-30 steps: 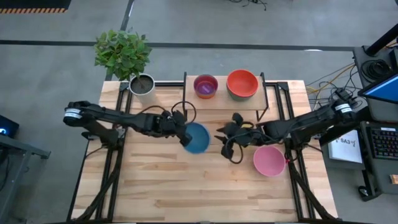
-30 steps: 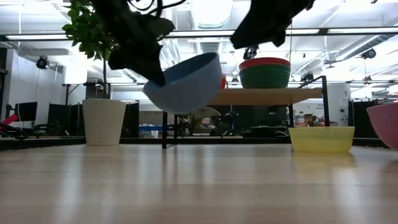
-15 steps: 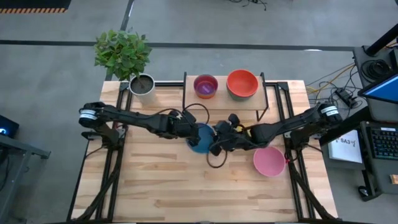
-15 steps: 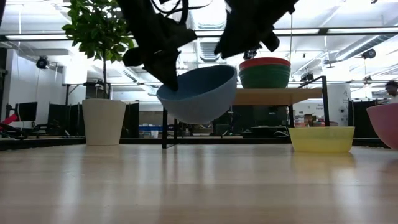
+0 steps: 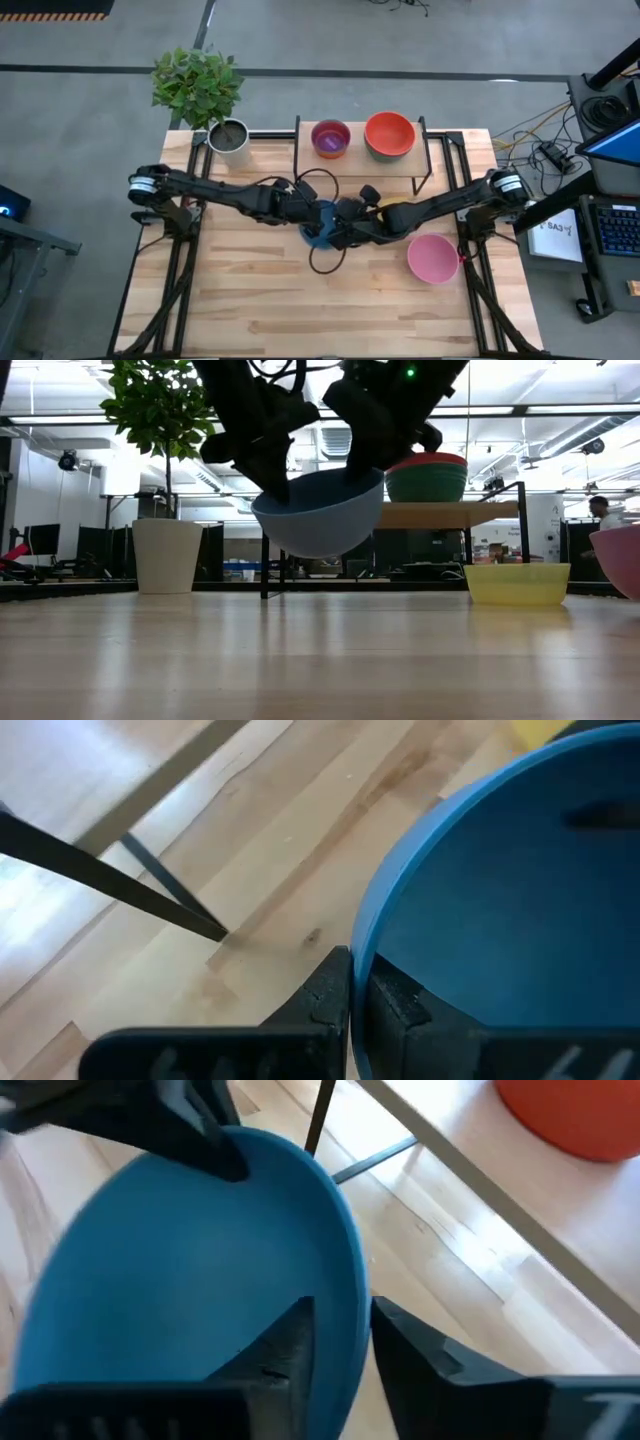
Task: Place and stack bowls onto a shelf
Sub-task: Stack the large blue bowl on top of the large orange bowl on the shelf
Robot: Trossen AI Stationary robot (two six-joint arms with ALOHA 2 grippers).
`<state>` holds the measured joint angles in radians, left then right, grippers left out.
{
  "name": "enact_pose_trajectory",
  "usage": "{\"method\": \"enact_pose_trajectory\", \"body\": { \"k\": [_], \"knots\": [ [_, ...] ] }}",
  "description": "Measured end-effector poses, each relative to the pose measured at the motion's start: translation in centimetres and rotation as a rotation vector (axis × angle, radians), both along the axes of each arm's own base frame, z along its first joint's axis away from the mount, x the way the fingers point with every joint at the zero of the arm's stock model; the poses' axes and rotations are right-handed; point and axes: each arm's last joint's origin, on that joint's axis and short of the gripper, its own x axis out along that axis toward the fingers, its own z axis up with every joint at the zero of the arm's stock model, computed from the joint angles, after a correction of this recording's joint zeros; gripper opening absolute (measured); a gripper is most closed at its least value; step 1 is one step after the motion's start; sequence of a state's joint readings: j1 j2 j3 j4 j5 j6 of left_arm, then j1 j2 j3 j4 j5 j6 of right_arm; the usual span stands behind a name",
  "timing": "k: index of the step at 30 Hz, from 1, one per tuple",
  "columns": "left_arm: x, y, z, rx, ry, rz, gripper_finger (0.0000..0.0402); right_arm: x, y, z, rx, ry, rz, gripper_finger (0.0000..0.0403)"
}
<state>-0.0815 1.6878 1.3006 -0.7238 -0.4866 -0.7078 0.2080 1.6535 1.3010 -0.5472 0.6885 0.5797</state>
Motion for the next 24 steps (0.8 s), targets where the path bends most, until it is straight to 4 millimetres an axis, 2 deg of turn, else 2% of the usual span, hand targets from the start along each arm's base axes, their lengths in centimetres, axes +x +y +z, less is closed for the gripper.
{"method": "enact_pose_trajectory", "body": {
  "k": [5,11,14,19,24],
  "knots": [
    [0.0,-0.4,0.0,-0.003,-0.002,-0.017,0.0,-0.1,-0.3,0.0,-0.005,0.01,-0.008,0.0021],
    [0.1,-0.6,0.3,0.01,-0.001,-0.05,0.0009,-0.1,-0.2,0.0,-0.004,0.015,-0.004,0.0012],
    [0.3,-0.7,0.6,0.016,-0.025,-0.071,0.0037,0.0,-0.1,0.0,0.016,0.011,0.014,0.001],
    [0.6,-0.7,0.8,0.015,-0.032,-0.145,0.0106,-0.2,0.0,-0.2,0.03,0.036,0.033,0.001],
    [0.1,-0.8,1.8,0.042,-0.028,-0.211,0.0163,-0.7,0.0,0.2,0.063,0.067,0.065,0.001]
  ]
}}
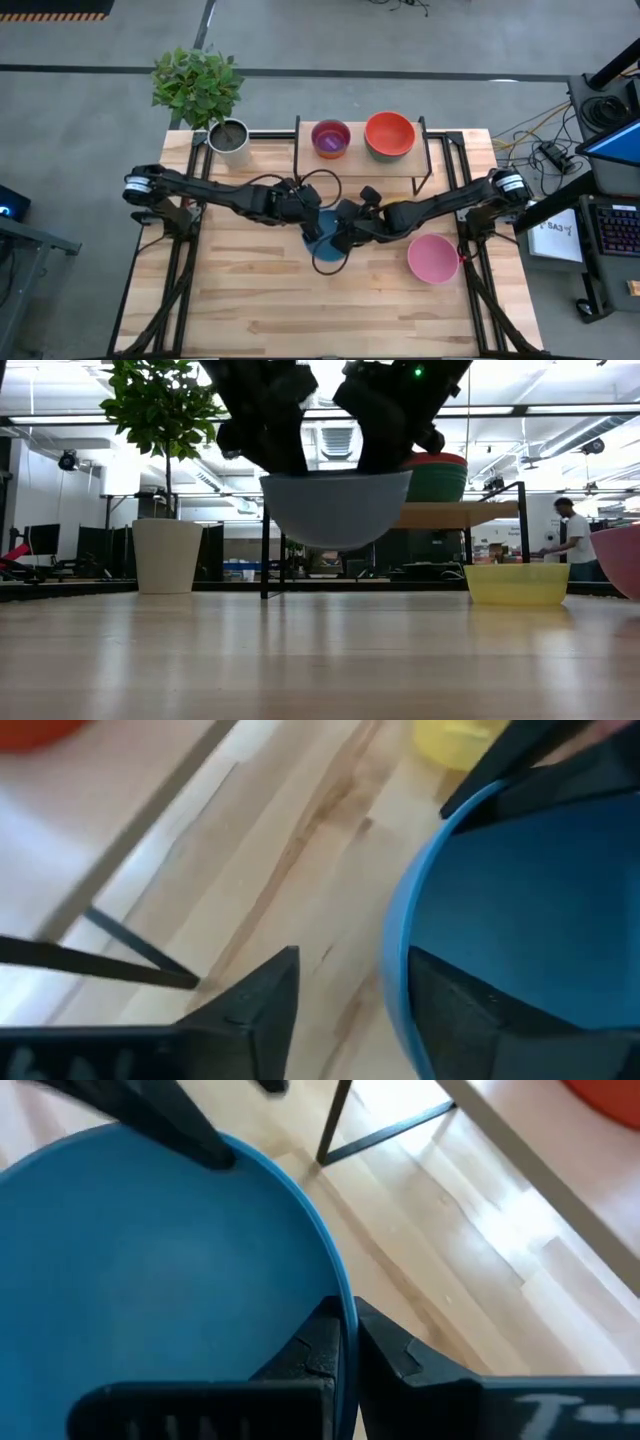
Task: Place and stack bowls onto a shelf
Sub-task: Stack the large blue bowl on top of the large orange bowl on the shelf
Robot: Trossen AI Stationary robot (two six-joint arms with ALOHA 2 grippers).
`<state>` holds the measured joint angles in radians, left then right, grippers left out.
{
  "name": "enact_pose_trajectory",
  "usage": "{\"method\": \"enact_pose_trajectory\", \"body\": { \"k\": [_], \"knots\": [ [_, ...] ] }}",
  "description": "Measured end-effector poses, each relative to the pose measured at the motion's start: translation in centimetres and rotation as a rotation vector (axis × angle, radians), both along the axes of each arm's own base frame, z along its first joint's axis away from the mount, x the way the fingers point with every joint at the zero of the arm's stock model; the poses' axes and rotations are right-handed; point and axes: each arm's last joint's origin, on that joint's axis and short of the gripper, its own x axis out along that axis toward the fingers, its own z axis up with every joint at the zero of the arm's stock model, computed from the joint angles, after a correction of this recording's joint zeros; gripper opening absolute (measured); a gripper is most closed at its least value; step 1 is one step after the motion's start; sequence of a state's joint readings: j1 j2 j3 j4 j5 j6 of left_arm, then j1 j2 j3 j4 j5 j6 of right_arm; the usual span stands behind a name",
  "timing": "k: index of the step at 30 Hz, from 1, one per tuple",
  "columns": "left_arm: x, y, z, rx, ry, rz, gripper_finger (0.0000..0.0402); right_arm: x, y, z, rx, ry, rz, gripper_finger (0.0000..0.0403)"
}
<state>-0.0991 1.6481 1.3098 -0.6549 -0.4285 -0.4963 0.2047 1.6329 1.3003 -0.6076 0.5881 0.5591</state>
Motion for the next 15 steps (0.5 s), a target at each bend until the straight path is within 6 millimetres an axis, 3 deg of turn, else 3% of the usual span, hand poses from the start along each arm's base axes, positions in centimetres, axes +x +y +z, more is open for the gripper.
{"method": "enact_pose_trajectory", "body": {
  "k": [9,15],
  "knots": [
    [-2.4,-0.5,4.4,0.105,-0.092,-0.166,0.0191,-2.4,-0.3,3.7,0.121,-0.001,0.172,0.001],
    [-4.1,-1.2,7.3,0.171,-0.189,-0.265,0.0191,-4.9,-2.6,7.9,0.155,-0.111,0.212,0.001]
  ]
}}
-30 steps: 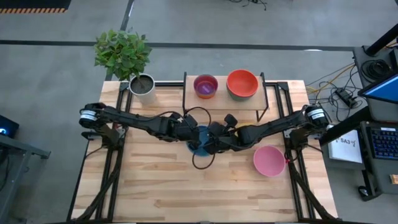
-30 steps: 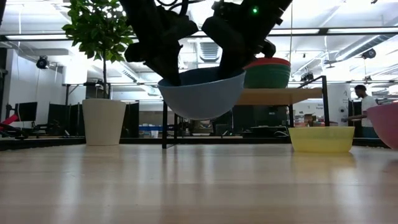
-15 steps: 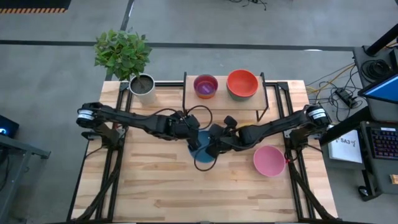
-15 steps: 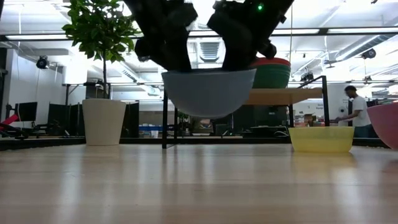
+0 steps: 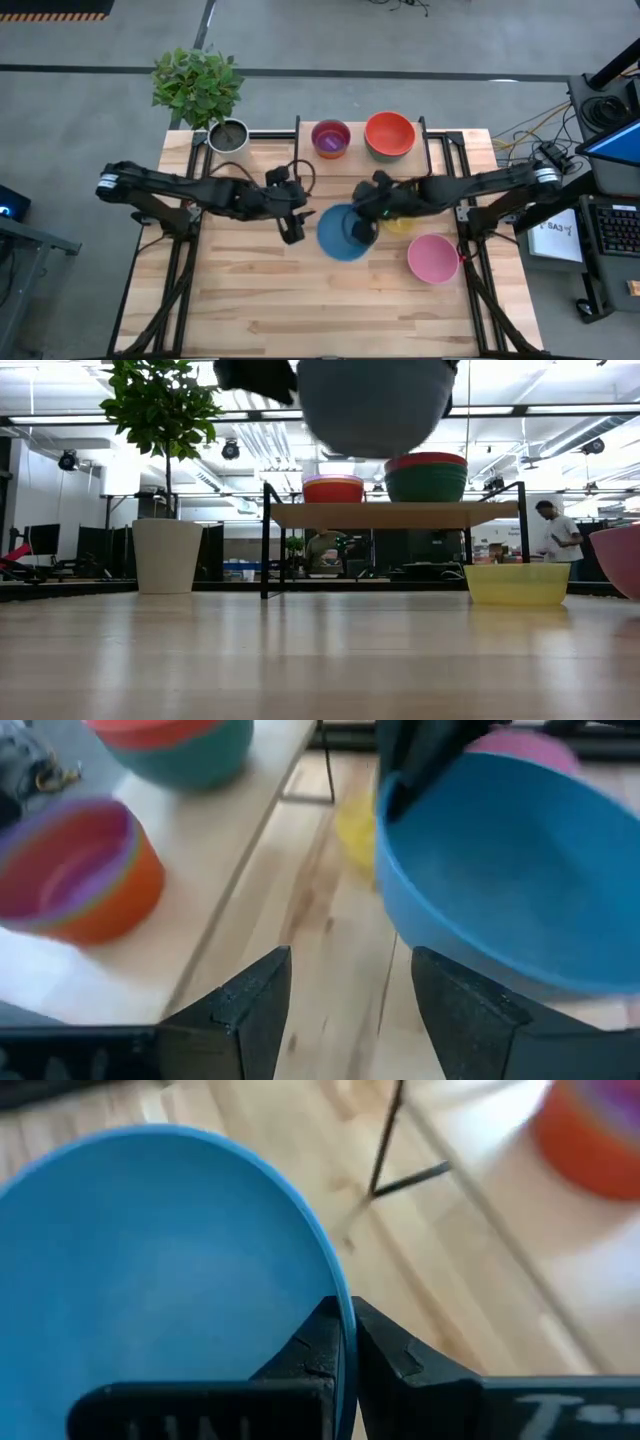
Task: Place and stack bowls onto a shelf
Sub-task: Stack the large blue bowl on top of the large orange bowl on the shelf
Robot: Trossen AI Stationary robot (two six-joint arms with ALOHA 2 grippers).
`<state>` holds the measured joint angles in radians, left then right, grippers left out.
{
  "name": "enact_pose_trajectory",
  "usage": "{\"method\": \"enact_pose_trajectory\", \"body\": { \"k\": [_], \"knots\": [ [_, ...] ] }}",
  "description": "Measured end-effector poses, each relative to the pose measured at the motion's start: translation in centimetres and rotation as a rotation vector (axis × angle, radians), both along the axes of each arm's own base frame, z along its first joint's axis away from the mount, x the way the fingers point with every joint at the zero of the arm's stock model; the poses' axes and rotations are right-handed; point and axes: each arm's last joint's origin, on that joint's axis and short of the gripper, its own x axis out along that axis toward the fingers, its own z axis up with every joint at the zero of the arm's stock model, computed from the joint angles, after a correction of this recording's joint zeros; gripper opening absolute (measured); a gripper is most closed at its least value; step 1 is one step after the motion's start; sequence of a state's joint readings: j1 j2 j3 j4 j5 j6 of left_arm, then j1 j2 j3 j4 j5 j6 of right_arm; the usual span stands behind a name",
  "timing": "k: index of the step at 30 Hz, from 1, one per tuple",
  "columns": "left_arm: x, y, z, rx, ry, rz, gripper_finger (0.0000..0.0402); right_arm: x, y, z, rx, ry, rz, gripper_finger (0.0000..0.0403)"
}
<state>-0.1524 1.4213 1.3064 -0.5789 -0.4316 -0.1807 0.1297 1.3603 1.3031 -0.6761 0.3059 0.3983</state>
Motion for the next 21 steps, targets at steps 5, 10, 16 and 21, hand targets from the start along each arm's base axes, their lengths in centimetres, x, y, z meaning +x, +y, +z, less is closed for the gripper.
{"method": "enact_pose_trajectory", "body": {
  "k": [5,10,16,21],
  "knots": [
    [-1.1,0.0,1.8,0.024,-0.08,-0.033,0.0191,-2.9,-3.1,3.9,-0.023,-0.073,-0.062,0.001],
    [-1.3,-0.1,2.4,0.052,-0.107,-0.058,0.0191,-5.6,-7.0,7.2,-0.07,-0.148,-0.189,0.001],
    [-1.3,-0.1,2.1,0.061,-0.097,-0.062,0.0191,-8.7,-11.8,9.6,-0.069,-0.165,-0.342,0.001],
    [-1.3,0.0,1.9,0.064,-0.088,-0.06,0.0191,-10.8,-15.7,9.7,-0.026,-0.152,-0.413,0.001]
  ]
}}
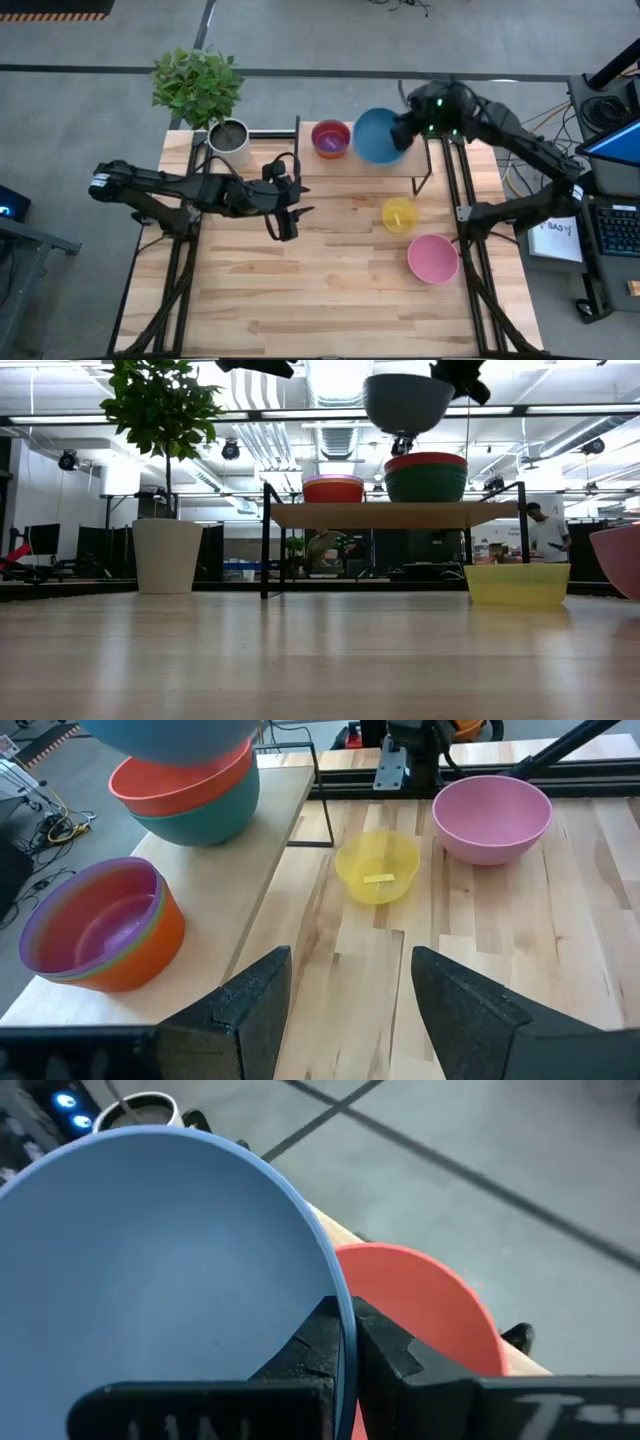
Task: Place and stack bowls onto a shelf
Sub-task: Stack the large blue bowl on top of the large orange bowl on the shelf
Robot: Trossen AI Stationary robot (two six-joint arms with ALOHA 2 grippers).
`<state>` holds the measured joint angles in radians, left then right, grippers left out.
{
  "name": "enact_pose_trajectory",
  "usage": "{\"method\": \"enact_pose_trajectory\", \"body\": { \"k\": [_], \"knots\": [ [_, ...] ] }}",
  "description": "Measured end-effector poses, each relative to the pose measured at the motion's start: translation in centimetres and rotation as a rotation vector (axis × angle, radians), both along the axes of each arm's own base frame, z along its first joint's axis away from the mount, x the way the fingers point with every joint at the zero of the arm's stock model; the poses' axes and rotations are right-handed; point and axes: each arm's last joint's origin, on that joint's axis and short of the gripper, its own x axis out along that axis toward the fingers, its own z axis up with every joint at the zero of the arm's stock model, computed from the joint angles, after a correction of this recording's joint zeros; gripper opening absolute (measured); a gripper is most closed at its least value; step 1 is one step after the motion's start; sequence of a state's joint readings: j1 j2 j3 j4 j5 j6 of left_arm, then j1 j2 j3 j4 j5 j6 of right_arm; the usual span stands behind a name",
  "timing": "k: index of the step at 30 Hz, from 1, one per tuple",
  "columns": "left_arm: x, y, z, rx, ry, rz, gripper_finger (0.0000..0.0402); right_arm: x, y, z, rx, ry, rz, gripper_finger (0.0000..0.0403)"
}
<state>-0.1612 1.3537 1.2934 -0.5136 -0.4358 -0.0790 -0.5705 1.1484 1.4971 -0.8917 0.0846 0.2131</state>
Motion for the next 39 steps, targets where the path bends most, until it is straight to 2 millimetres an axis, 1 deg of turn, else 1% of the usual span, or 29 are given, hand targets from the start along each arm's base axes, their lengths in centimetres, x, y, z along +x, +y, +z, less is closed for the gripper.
{"method": "enact_pose_trajectory", "body": {
  "k": [4,7,11,15,22,27,33,39],
  "knots": [
    [0.0,0.0,0.0,0.0,0.002,0.0,0.0191,-1.8,-2.8,-0.2,0.072,-0.043,0.0,0.001],
    [0.0,0.0,0.0,0.0,0.003,0.0,0.0191,-2.7,-4.5,-0.9,0.115,-0.045,-0.017,0.001],
    [0.0,0.0,0.0,0.0,0.003,0.0,0.0191,-3.1,-6.2,-2.1,0.165,-0.019,-0.016,0.001],
    [0.0,0.0,0.0,0.0,0.003,0.0,0.0191,-2.9,-7.3,-3.1,0.188,0.015,-0.02,0.001],
    [0.0,0.0,0.0,-0.002,0.003,0.002,0.0191,-2.3,-8.1,-3.9,0.192,0.053,0.001,0.0016],
    [0.0,0.0,0.0,-0.005,0.002,0.003,0.0191,-2.2,-8.3,-4.2,0.194,0.063,0.0,0.0044],
    [0.0,0.0,-0.1,-0.006,0.002,0.004,0.0191,-2.3,-8.3,-4.1,0.184,0.068,-0.019,0.0079],
    [0.0,0.0,-0.1,-0.006,0.002,0.004,0.0191,-2.6,-8.2,-3.2,0.13,0.082,-0.072,0.0093]
  ]
}}
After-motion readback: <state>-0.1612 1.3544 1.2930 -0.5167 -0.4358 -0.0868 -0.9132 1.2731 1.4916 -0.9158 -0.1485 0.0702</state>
